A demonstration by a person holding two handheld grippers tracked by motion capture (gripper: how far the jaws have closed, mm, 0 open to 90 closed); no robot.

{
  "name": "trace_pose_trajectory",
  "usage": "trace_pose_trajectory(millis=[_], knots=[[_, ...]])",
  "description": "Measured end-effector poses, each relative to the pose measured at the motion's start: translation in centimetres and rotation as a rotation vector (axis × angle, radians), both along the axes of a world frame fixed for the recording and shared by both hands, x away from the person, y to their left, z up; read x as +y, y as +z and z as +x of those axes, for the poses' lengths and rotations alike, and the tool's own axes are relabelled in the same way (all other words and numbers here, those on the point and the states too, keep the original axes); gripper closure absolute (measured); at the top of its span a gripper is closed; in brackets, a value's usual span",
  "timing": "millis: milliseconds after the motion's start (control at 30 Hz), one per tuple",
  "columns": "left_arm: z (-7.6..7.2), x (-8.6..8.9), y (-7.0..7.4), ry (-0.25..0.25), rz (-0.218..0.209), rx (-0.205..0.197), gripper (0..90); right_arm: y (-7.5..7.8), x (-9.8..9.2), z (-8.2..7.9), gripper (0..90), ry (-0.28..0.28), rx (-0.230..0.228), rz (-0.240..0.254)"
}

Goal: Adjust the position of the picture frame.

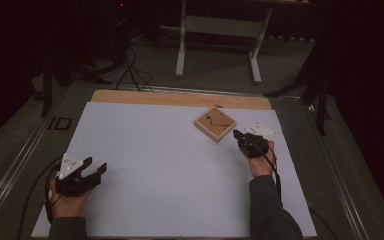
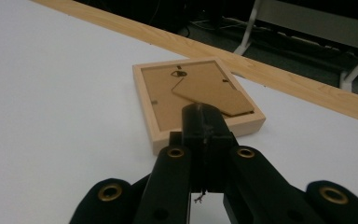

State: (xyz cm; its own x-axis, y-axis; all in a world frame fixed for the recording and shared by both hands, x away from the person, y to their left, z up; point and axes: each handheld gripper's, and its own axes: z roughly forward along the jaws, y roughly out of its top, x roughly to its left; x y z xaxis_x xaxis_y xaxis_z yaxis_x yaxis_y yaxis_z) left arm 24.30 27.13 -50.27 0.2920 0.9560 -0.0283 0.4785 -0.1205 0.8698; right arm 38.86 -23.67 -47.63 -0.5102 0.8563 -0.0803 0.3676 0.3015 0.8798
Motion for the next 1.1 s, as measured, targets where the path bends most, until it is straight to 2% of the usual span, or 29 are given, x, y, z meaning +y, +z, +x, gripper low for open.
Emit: trace_pose_trajectory(millis=[267, 533, 900, 1100], knots=[[0.1, -0.1, 0.0, -0.001, 0.005, 0.0, 42.6, -0.3, 0.5, 0.9, 89.6, 0.004, 0.009, 0.022], [0.1, -0.2, 0.0, -0.006, 0.011, 0.003, 42.5, -1.3, 1.1, 1.9, 89.7, 0.0, 0.031, 0.005], [0.1, -0.1, 0.0, -0.002, 0.008, -0.003, 42.3, -1.5, 2.6, 3.2, 89.6, 0.01, 0.054, -0.019], [0.1, 0.0, 0.1, -0.001, 0.011, -0.005, 42.2, -2.1, 3.3, 3.9, 89.6, 0.017, 0.081, -0.036]])
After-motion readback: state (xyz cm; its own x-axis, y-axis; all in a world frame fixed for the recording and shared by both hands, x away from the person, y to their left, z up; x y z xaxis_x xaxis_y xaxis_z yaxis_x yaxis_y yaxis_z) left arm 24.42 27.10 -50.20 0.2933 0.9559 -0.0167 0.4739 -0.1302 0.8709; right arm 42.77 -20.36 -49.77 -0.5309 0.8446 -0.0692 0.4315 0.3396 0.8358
